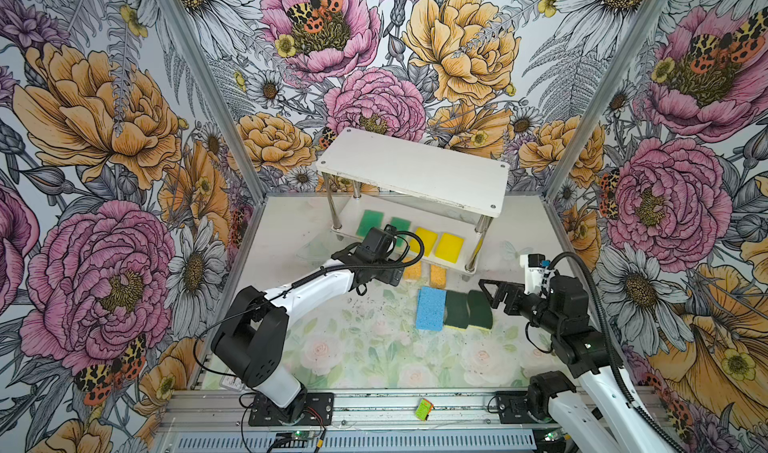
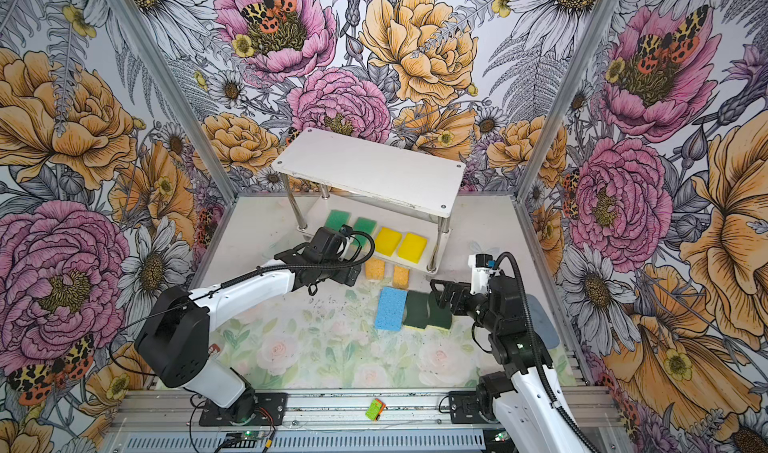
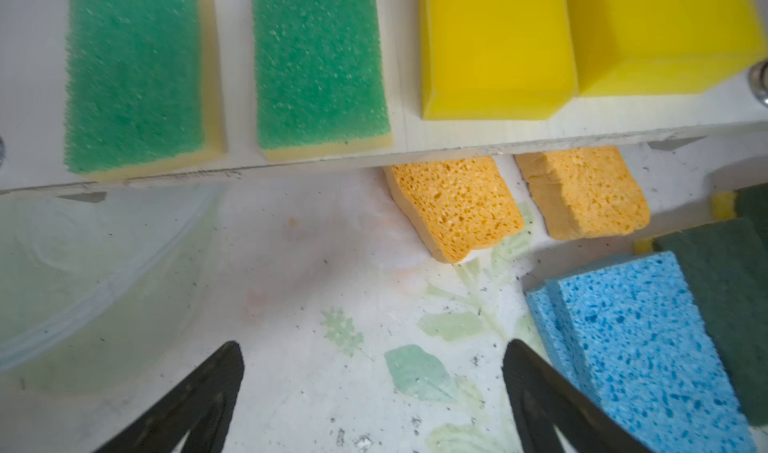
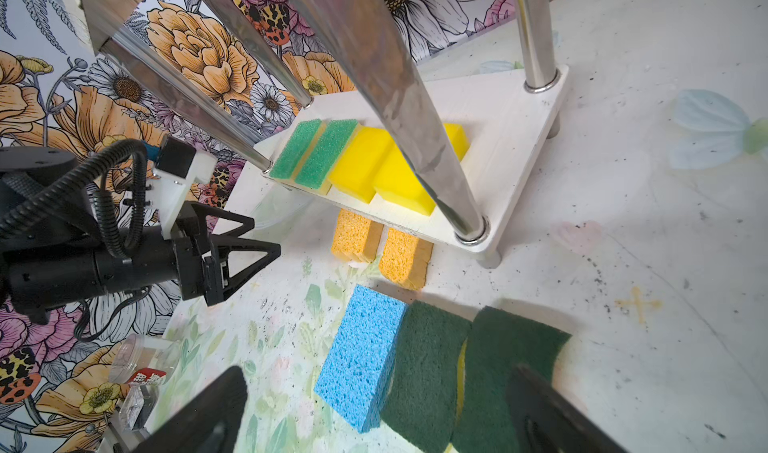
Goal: Place and organize the cleaning sponges onto the shelf
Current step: 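Withdraw the left gripper from the shelf back toward the blue sponge, then lower the open left gripper over the blue sponge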
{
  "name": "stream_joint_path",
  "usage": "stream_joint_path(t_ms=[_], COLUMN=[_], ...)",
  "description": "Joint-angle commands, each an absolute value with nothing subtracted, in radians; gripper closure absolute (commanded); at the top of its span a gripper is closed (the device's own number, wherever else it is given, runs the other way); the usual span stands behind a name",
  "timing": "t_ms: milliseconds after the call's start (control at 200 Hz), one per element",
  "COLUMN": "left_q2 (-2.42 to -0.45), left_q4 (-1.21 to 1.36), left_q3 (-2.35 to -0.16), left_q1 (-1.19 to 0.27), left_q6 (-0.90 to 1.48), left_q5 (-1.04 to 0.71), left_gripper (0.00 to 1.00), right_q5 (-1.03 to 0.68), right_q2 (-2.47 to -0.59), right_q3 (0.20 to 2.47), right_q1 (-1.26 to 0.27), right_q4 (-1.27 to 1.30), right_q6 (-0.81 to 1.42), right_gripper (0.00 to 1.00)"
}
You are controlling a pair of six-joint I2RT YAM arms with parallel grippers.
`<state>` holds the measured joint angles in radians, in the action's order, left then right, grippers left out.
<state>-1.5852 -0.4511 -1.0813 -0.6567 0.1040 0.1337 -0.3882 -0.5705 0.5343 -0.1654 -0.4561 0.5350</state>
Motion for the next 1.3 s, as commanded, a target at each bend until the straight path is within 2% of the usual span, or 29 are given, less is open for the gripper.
stream_joint_path(t_ms=[0,225,390,600,1296], left_q2=[-1.555,-1.489,-1.475,-1.508,-1.704], left_q4=[-0.456,-0.330,-0.261,-0.195,-0.301], left_q3=[-1.040,-0.893,-0.839,-0.854,-1.019], left_q1=[-0.698,-0.811,-0.850,-0.903,-0.995], left_q6=[0.270,0.514,0.595,0.584,0.556], left_q5=[0.109,0.113,0.091,0.048,0.061], left_gripper=[0.01,0.01,0.01,0.01,0.01], right_q5=[-0.368,-0.356,-0.353,-0.355,-0.357], right_q2=[-0.570,-0.574,-0.577,-0.575,-0.565], right_q3=[0.552,0.541,0.538,0.532,0.523], right_q1=[-0.173,-0.172,-0.172,-0.172,-0.172], right_q4=[-0.453,-0.453,-0.451,-0.452,-0.453], right_q6=[0.541,0.541,0.535,0.539,0.532], right_gripper=[0.00,0.00,0.00,0.00,0.00])
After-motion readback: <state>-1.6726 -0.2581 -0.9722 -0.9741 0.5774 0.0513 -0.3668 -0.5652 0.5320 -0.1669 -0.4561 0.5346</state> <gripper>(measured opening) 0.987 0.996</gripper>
